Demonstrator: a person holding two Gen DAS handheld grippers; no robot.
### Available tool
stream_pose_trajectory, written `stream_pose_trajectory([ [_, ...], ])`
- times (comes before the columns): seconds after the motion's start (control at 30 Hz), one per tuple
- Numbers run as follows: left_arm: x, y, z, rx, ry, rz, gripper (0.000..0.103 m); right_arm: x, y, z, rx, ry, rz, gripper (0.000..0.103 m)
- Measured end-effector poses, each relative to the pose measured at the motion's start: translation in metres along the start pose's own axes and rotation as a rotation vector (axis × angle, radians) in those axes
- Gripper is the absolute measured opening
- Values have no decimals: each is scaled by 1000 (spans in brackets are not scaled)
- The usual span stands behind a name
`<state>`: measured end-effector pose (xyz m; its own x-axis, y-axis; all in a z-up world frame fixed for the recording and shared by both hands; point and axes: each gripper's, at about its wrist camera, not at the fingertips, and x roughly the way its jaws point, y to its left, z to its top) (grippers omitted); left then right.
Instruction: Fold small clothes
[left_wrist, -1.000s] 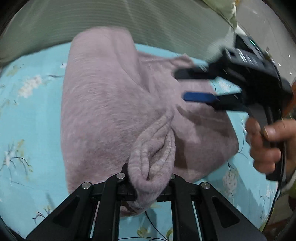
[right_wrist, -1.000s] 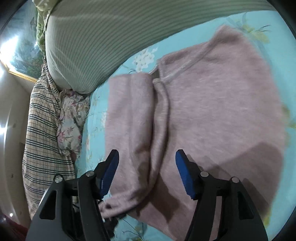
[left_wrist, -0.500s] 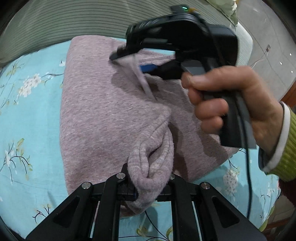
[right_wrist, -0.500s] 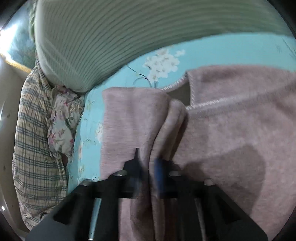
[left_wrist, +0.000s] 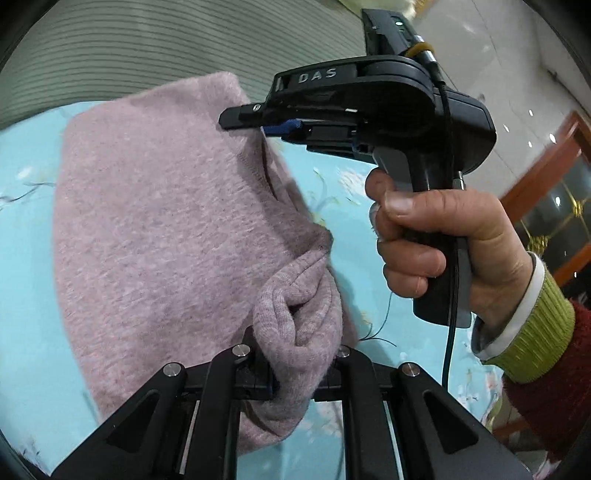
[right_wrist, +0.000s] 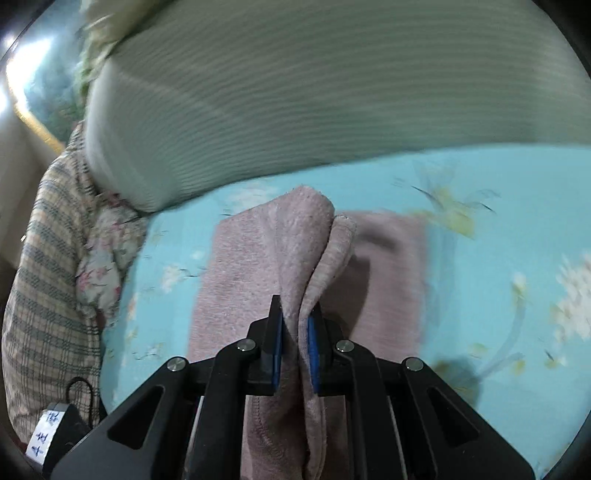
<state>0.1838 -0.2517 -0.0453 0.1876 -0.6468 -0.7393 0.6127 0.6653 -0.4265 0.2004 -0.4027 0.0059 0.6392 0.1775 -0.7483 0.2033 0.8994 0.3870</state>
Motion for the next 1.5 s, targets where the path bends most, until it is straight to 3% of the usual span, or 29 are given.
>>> stream_pose_trajectory([
  [0.1, 16, -11, 1, 25, 29, -22, 11, 0, -22, -5, 51, -9, 1, 13],
  [0.2, 30, -19, -1, 69, 54, 3, 12, 5, -33, -6, 63, -4, 6, 13],
  [0.37, 49, -10, 4, 37, 99, 0, 12, 11, -38, -8, 62, -3, -6, 14],
  [0.43, 52, -1, 3, 26, 106, -11, 13, 10, -39, -9, 67, -1, -22, 19],
  [0.53, 45, 9, 4, 19, 119, -22, 22, -2, -40, -10, 103, -19, -29, 44],
  [0.6, 38, 15, 2, 16, 121, -19, 40, -17, -40, -15, 127, -64, -16, 68],
  [0.63, 29, 21, -2, 10, 118, -16, 53, -24, -40, -20, 132, -86, -23, 73],
  [0.67, 22, 26, -4, 5, 110, -18, 58, -29, -39, -24, 135, -97, -28, 77],
  [0.87, -31, 78, -19, -89, 66, 26, 69, -33, -44, -58, 185, -38, 1, 78],
  [1.07, -48, 148, -15, -258, 44, 84, 70, -21, -49, -75, 214, 3, 23, 78],
  [1.33, -23, 167, 7, -364, 51, 61, 73, 5, -52, -67, 190, 52, 43, 78],
  [1.5, 17, 177, 25, -409, 74, 43, 76, 22, -54, -56, 171, 57, 85, 78],
])
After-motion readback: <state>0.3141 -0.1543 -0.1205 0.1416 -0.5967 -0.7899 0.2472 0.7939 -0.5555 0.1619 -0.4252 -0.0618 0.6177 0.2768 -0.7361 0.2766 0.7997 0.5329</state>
